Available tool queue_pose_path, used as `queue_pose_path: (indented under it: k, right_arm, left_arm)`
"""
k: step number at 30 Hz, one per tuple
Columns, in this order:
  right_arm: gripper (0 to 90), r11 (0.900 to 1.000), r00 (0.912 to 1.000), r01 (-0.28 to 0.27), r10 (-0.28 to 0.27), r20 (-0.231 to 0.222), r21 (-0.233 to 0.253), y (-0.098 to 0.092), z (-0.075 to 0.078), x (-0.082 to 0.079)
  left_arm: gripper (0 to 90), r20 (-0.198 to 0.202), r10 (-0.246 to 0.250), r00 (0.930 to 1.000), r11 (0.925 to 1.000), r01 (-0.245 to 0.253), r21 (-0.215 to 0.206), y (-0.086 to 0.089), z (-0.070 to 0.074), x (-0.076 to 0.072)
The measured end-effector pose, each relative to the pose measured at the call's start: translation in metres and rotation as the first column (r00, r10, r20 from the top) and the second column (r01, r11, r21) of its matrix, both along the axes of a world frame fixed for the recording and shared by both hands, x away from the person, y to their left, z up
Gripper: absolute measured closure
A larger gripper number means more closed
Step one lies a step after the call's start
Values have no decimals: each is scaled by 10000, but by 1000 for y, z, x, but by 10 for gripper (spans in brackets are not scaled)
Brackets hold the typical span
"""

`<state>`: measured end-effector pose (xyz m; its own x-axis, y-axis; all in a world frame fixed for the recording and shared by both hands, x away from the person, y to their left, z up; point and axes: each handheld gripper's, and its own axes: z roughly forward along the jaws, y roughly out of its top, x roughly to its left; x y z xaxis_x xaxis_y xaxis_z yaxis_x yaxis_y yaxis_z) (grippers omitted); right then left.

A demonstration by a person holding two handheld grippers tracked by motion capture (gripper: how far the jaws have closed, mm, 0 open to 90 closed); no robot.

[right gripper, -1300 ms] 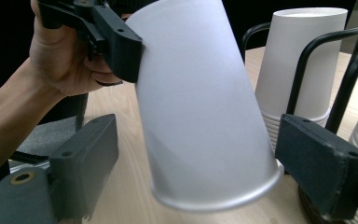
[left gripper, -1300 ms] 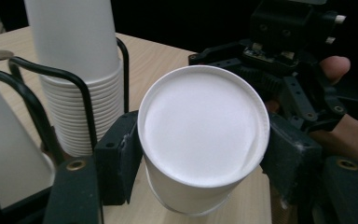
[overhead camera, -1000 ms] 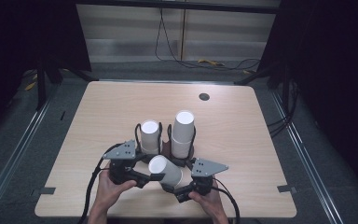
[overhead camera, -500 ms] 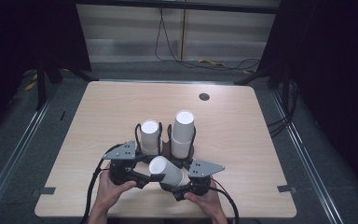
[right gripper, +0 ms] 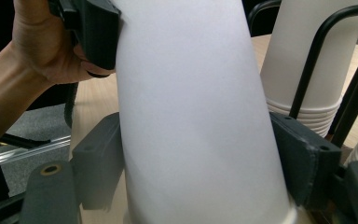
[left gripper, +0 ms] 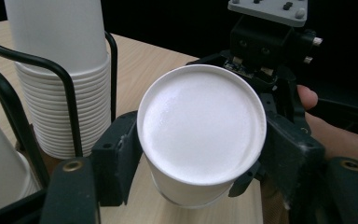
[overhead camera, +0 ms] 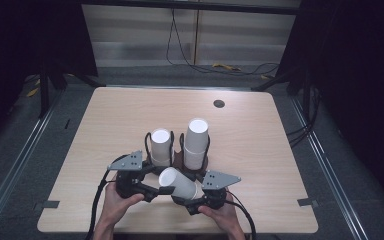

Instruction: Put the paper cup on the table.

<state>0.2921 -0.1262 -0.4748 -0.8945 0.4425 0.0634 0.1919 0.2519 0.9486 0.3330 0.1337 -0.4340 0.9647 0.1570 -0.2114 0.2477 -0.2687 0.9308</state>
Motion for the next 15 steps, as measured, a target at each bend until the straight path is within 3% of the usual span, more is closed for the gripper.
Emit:
queue_pose_path:
  k: [10,15]
  right_arm:
    - [245,9991,10000,61,-62,-12,-416,-3,5,0]
    - [249,9976,9996,244,-253,-133,-646,-5,5,2]
  left_arm:
    - [179,187,389,9991,9991,-392,168,3,0,0]
    - [170,174,490,9986,9985,-494,244,6,0,0]
